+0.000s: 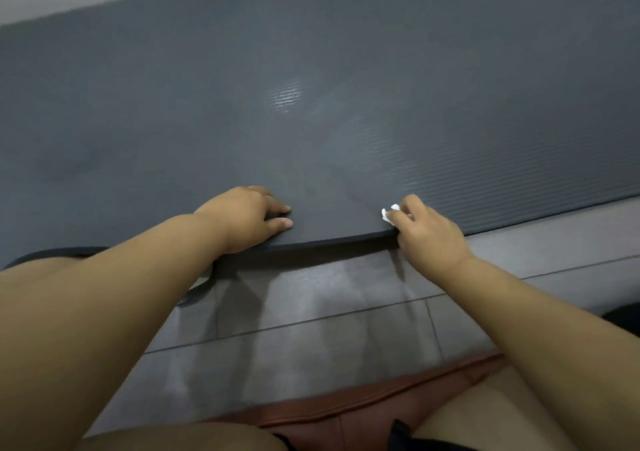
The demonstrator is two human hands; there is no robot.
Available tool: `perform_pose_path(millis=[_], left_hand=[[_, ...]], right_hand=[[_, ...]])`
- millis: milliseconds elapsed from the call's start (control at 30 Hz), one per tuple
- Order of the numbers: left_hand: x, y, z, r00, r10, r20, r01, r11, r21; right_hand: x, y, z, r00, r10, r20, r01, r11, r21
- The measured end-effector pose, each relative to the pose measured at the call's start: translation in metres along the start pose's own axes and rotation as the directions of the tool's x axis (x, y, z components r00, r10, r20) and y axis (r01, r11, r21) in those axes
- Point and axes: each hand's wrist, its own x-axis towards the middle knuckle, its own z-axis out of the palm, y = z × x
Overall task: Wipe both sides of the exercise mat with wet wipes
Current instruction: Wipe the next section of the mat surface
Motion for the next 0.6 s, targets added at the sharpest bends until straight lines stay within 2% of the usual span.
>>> perform_pose_path(millis=[167, 267, 367, 433, 500, 600], left_hand=[[0.017, 0.05, 0.003, 0.99, 0.138, -0.034, -0.138, 0.99, 0.016], [0.026, 0.074, 0.025, 0.987, 0.152, -0.048, -0.151, 0.988, 0.013], [0.036, 0.085, 0.059, 0.992, 0.124, -0.034, -0.122, 0.991, 0.058], [0.042, 0.082, 0.076, 0.994, 0.107, -0.007, -0.106, 0.989, 0.105], [0.048, 0.077, 0.082, 0.994, 0.112, -0.006, -0.111, 0.987, 0.116], [0.056, 0.07, 0.075, 0.986, 0.164, -0.031, -0.162, 0.985, 0.054]], right_hand=[[-0.021, 0.051, -0.035, 0.979, 0.204, -0.015, -0.204, 0.979, -0.004], [-0.027, 0.074, -0.046, 0.957, 0.288, -0.03, -0.289, 0.956, -0.049], [-0.031, 0.09, -0.041, 0.913, 0.408, 0.021, -0.404, 0.909, -0.108], [-0.035, 0.084, -0.029, 0.901, 0.419, 0.109, -0.415, 0.908, -0.059], [-0.035, 0.071, -0.017, 0.889, 0.415, 0.192, -0.434, 0.899, 0.067], [-0.023, 0.061, -0.007, 0.891, 0.392, 0.229, -0.426, 0.897, 0.121]])
